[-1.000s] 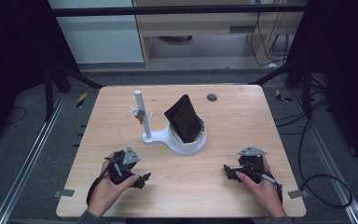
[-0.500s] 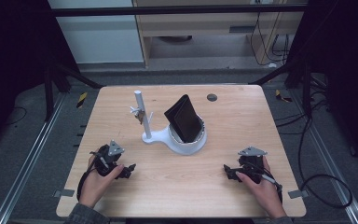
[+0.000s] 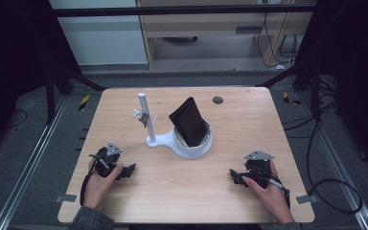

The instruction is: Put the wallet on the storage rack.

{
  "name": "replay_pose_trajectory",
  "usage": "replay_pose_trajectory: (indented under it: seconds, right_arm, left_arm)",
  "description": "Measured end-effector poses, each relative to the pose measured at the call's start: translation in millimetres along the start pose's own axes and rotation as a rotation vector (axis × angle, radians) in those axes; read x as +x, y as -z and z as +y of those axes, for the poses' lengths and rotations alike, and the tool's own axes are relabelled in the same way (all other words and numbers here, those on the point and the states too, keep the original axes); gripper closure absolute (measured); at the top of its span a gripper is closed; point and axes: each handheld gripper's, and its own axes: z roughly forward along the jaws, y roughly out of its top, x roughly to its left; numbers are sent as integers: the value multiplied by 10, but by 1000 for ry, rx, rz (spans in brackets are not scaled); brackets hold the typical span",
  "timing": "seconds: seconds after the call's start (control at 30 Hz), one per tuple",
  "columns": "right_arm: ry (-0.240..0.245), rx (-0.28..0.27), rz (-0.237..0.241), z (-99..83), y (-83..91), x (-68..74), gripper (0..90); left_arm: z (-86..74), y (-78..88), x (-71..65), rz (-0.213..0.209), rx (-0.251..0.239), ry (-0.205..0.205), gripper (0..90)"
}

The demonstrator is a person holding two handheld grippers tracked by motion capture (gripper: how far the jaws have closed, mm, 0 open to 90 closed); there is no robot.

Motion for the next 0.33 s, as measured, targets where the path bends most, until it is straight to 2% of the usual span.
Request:
replay_pose_trajectory:
  seconds: [0.1,0.13,0.33]
  right_arm:
    - [4,0,0,-2,3,-2,10]
    - [5,0,-1,-2,2,-2,10]
    - [5,-1,-1,-2,3,-2,10]
  left_arm:
    - [-47,-44,22,-37,-28,43,26]
    - [-74,-56,26,-37,-54,40,13]
    - [-76,-58,25,-37,-55,39,2]
